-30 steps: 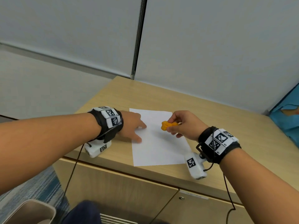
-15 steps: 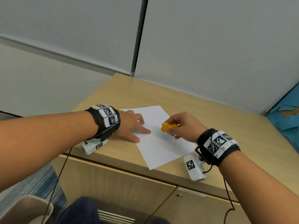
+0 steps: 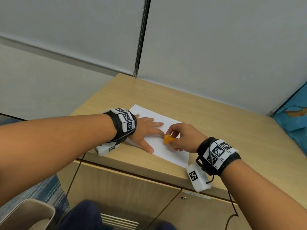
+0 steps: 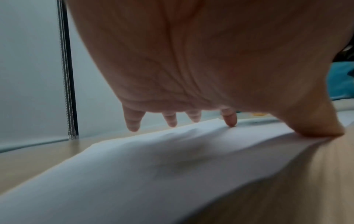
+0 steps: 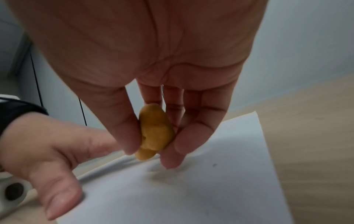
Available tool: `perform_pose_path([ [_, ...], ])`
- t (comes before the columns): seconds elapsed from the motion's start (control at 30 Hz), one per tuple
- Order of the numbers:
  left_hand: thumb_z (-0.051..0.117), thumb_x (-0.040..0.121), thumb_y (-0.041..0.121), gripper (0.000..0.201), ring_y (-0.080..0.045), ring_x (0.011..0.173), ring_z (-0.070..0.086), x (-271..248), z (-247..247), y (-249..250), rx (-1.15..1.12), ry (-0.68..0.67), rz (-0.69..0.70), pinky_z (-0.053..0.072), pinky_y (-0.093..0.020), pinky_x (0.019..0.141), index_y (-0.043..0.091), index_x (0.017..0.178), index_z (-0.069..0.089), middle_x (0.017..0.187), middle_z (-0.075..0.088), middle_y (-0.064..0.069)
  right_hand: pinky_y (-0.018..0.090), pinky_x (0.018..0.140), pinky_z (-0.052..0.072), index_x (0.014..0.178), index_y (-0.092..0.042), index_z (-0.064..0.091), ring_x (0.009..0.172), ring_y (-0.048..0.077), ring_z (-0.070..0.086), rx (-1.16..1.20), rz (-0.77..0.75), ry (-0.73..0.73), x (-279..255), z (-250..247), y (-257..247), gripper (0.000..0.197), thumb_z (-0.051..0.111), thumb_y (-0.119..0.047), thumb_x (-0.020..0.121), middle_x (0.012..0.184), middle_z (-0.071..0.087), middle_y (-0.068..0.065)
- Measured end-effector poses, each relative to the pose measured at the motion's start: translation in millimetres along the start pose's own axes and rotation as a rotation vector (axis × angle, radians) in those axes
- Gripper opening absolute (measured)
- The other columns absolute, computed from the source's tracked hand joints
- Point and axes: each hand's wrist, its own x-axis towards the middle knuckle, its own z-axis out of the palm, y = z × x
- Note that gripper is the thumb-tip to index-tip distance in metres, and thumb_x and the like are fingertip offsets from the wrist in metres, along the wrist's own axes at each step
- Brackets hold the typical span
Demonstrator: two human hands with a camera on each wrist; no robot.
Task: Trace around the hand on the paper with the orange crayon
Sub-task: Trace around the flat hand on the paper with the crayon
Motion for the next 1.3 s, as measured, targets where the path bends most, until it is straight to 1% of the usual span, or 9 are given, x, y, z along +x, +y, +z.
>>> perform_pose_path([
  [0.07,0.038,0.081,0.083,0.087,-0.027,0.150,-0.016,6,1,6,0.016,-0.057,0.004,0.003,-0.071,0.112,0.054,0.148,-0.010,0.160,-0.026,0.011,0.036,0.065,0.062,0.092,-0.021,0.071,0.057,0.011,0.069,-0.055,-0.001,0.001,-1,1,2,0.009,0.073,-0.027,0.085,0.087,0.076,0.003],
  [0.17,0.037,0.090,0.073,0.081,-0.034,0.149,-0.017,9,-6,18,-0.009,-0.112,0.005,-0.003,-0.062,0.114,0.050,0.150,-0.012,0.161,-0.026,0.003,0.035,0.066,0.062,0.088,-0.021,0.070,0.062,0.013,0.073,-0.143,0.003,0.003,-3,2,5,0.010,0.074,-0.028,0.083,0.079,0.076,0.001],
  [0.3,0.038,0.081,0.083,0.090,-0.043,0.147,0.007,14,-14,30,0.027,-0.085,-0.060,0.016,-0.061,0.115,0.052,0.148,-0.013,0.163,-0.011,-0.005,0.035,0.070,0.061,0.087,-0.022,0.070,0.067,0.013,0.071,-0.246,0.024,0.044,-3,-6,10,0.009,0.073,-0.029,0.083,0.079,0.072,-0.004],
  [0.37,0.033,0.069,0.094,0.096,-0.046,0.134,0.025,16,-17,36,0.063,-0.047,-0.099,0.033,-0.060,0.104,0.058,0.145,-0.012,0.158,0.004,-0.006,0.033,0.071,0.060,0.090,-0.022,0.071,0.071,0.013,0.069,-0.263,0.038,0.054,-5,-10,13,0.011,0.072,-0.030,0.084,0.081,0.070,-0.006],
  [0.5,0.026,0.057,0.102,0.098,-0.049,0.125,0.029,19,-21,42,0.094,-0.055,-0.142,0.039,-0.059,0.092,0.066,0.138,-0.017,0.153,0.012,-0.008,0.025,0.067,0.050,0.096,-0.022,0.073,0.080,0.012,0.063,-0.351,0.045,0.065,-9,-13,16,0.016,0.072,-0.034,0.085,0.088,0.068,-0.008],
  [0.7,0.019,0.067,0.098,0.086,-0.046,0.130,0.027,22,-23,40,0.087,-0.079,-0.164,0.035,-0.057,0.096,0.066,0.141,-0.010,0.158,0.005,-0.001,0.023,0.067,0.047,0.095,-0.021,0.074,0.084,0.013,0.062,-0.273,0.020,0.045,-17,-10,21,0.017,0.074,-0.034,0.085,0.091,0.068,-0.006],
  [0.93,0.041,0.079,0.083,0.098,-0.044,0.147,-0.011,29,-12,40,-0.004,-0.110,-0.093,0.004,-0.065,0.113,0.047,0.150,-0.017,0.162,-0.025,0.005,0.022,0.063,0.045,0.090,-0.017,0.073,0.079,0.014,0.063,-0.301,-0.020,0.096,-18,-7,22,0.014,0.073,-0.029,0.083,0.085,0.069,-0.004],
  [1.1,0.048,0.077,0.083,0.095,-0.053,0.144,0.003,31,-22,49,0.006,-0.165,-0.082,0.010,-0.059,0.117,0.056,0.147,-0.011,0.159,-0.030,-0.008,0.025,0.061,0.044,0.087,-0.017,0.072,0.066,0.005,0.055,-0.309,-0.146,0.019,-33,4,9,0.011,0.074,-0.026,0.080,0.071,0.061,-0.010],
  [1.3,0.049,0.074,0.084,0.100,-0.056,0.142,0.003,30,-23,51,0.010,-0.172,-0.098,0.012,-0.063,0.113,0.059,0.143,-0.019,0.159,-0.031,-0.007,0.022,0.061,0.042,0.083,-0.022,0.073,0.072,0.013,0.060,-0.348,-0.055,0.090,-21,-15,22,0.006,0.073,-0.028,0.082,0.074,0.062,-0.011],
])
